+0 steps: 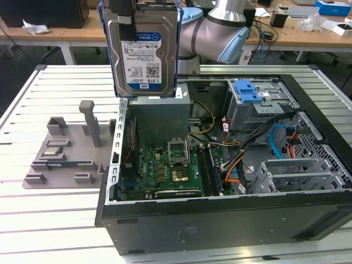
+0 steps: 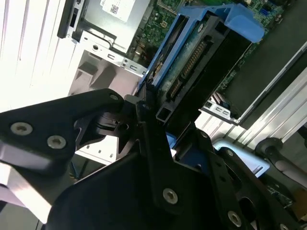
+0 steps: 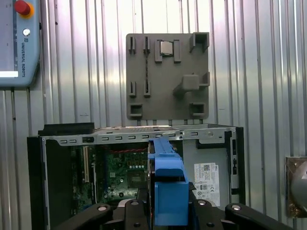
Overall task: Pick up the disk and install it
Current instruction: 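Pick up the disk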
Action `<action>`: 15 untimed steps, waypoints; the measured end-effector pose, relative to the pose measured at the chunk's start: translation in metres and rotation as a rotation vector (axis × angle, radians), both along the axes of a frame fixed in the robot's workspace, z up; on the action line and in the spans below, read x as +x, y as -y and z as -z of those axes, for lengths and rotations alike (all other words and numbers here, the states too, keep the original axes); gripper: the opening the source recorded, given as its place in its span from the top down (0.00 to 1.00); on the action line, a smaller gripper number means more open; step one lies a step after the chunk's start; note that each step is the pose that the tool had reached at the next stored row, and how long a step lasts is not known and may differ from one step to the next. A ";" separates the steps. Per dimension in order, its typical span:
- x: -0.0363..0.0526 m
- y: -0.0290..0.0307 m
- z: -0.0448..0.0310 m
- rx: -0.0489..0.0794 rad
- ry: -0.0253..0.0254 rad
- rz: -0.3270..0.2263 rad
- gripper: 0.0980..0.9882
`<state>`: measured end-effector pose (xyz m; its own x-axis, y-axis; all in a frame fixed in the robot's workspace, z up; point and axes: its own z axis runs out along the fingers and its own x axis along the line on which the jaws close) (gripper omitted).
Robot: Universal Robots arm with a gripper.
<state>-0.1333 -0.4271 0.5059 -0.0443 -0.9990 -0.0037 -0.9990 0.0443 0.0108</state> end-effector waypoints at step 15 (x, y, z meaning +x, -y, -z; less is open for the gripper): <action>0.0000 0.0388 0.0009 -0.001 0.0000 0.000 0.70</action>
<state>-0.1332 -0.4658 0.5050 -0.0443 -0.9990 -0.0031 -0.9990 0.0442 0.0107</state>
